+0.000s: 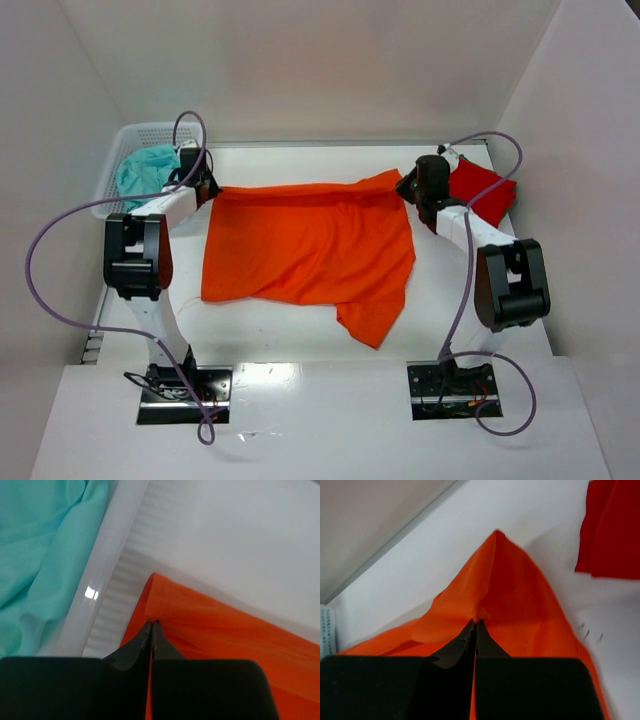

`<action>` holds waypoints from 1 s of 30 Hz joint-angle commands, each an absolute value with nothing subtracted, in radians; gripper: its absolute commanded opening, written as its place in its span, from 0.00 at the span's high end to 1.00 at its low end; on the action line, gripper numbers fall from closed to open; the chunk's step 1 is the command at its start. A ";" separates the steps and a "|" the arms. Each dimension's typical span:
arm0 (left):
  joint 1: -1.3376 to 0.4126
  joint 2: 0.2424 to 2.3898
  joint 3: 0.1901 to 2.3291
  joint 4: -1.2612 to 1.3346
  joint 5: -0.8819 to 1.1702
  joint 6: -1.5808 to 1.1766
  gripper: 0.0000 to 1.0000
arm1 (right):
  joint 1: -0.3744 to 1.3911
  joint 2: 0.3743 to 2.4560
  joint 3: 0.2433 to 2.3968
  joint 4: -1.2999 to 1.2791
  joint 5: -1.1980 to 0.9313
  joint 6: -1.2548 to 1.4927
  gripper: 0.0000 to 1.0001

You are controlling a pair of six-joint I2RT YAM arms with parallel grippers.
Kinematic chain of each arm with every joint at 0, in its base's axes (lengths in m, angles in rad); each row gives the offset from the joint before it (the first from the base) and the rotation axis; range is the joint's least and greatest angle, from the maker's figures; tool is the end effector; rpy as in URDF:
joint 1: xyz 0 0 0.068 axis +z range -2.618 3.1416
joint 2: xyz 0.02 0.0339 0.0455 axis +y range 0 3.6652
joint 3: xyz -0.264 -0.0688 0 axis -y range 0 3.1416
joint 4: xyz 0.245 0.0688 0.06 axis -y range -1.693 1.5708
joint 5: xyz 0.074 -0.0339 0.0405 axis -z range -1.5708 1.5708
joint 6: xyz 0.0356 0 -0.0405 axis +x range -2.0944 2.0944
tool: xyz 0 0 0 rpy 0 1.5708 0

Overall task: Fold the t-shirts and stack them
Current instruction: Fold the flattened tshirt in 1/3 of the way

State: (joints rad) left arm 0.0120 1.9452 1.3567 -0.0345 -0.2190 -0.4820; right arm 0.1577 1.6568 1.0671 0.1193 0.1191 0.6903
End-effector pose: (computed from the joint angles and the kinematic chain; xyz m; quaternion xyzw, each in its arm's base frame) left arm 0.4418 0.0130 0.2097 -0.2646 0.8454 -0.0111 0.4638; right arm 0.3731 0.0551 0.2406 0.2539 0.8127 0.1685 0.4966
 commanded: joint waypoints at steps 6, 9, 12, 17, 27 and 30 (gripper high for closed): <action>0.020 1.844 1.249 -0.050 -0.229 -0.523 1.00 | 0.224 1.537 0.910 0.155 0.155 0.818 1.00; 0.020 1.833 1.224 -0.051 -0.229 -0.523 1.00 | 0.233 1.528 0.883 0.119 0.167 0.835 1.00; 0.020 1.833 1.224 -0.057 -0.229 -0.523 1.00 | 0.233 1.512 0.882 0.079 0.167 0.836 1.00; 0.020 1.824 1.224 -0.060 -0.239 -0.523 1.00 | 0.233 1.456 0.828 0.055 0.158 0.836 1.00; 0.020 1.815 1.224 -0.069 -0.249 -0.523 1.00 | 0.233 1.405 0.865 0.018 0.084 0.838 1.00; 0.020 1.815 1.224 -0.069 -0.249 -0.523 1.00 | 0.233 1.445 0.849 0.009 0.084 0.838 1.00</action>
